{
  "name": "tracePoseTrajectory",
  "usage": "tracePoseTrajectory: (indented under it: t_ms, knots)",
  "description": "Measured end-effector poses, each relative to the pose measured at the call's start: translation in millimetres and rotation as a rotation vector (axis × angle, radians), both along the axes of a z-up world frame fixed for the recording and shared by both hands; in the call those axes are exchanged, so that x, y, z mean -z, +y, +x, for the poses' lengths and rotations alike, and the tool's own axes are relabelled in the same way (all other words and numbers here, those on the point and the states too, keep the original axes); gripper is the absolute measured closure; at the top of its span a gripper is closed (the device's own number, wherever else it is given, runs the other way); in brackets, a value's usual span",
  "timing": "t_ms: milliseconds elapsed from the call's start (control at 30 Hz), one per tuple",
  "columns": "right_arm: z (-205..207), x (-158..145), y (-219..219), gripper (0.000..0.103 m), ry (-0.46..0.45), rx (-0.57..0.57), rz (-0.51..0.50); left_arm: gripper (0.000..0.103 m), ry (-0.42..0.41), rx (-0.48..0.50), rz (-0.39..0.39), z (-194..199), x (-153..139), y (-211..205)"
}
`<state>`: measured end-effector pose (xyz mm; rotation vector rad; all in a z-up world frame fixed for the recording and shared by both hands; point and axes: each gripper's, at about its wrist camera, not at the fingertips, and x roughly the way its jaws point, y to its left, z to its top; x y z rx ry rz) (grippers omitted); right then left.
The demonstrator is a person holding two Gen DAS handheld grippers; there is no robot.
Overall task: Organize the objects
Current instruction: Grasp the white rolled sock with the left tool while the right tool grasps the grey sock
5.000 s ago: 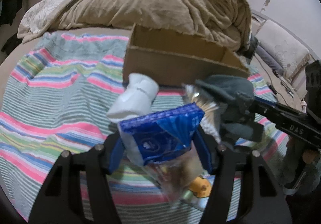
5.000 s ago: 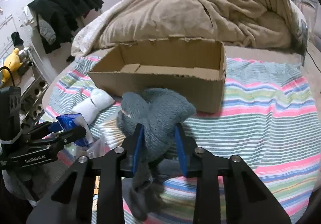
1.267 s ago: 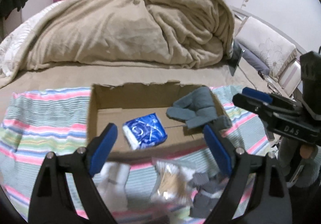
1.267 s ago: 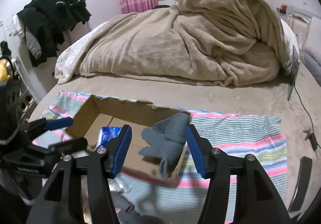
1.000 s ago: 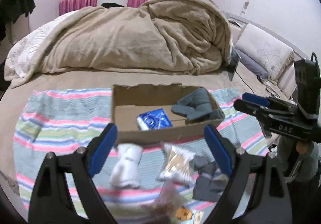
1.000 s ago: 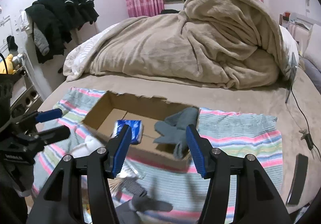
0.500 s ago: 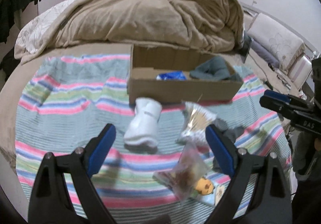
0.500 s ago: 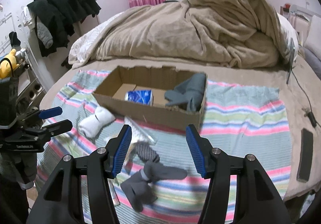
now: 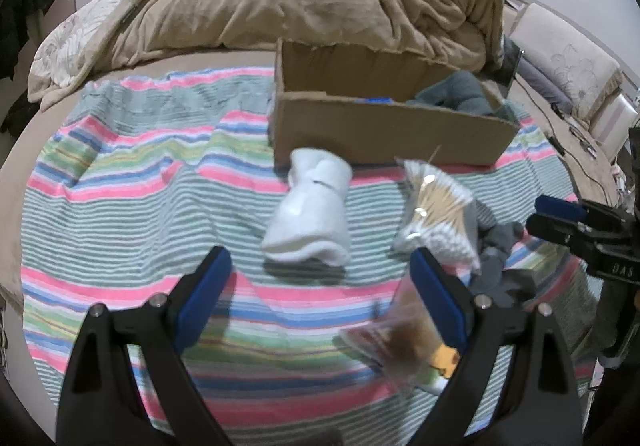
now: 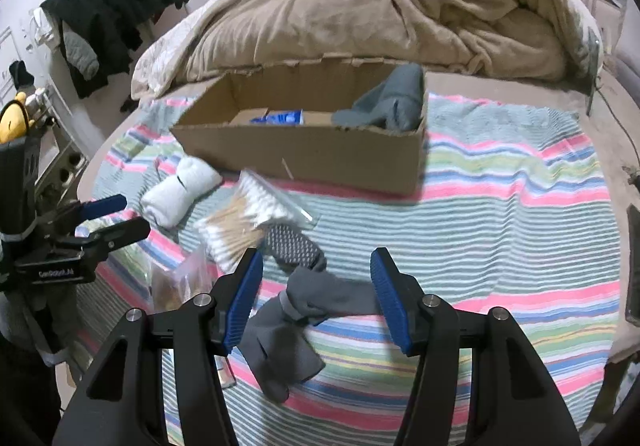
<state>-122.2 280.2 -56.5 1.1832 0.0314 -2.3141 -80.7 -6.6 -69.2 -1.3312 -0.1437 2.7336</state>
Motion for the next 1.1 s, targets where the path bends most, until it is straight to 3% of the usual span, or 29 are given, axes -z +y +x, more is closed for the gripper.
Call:
tracePoseTrajectory:
  t_ms: [367, 567, 667, 700, 833, 1100]
  knots:
    - [-8.1, 31.1, -14.5, 0.044, -0.061, -0.013, 0.065, 0.011, -0.036, 0.000, 0.022, -28.1, 12.1, -5.5]
    - [-1.8, 41.7, -25.3, 0.045, -0.034, -0.033, 0.134, 0.013, -0.052, 0.004, 0.012, -42.0, 22.3, -3.1]
    - [2.5, 44.0, -32.3, 0.060, -0.020, -0.058, 0.151, 0.028, -0.059, 0.002, -0.001, -44.6, 24.7, -1.9]
    - [4.6, 44.1, -34.5, 0.062, -0.010, -0.064, 0.157, 0.036, -0.060, 0.001, -0.010, -44.6, 25.4, -1.0]
    - [12.7, 43.9, -39.9, 0.070, 0.019, -0.094, 0.165, 0.051, -0.045, 0.006, -0.018, -41.1, 24.7, 0.7]
    - [22.4, 28.8, -36.8, 0.076, 0.059, -0.130, 0.119, 0.062, -0.015, 0.012, 0.016, -35.2, 19.1, -2.1]
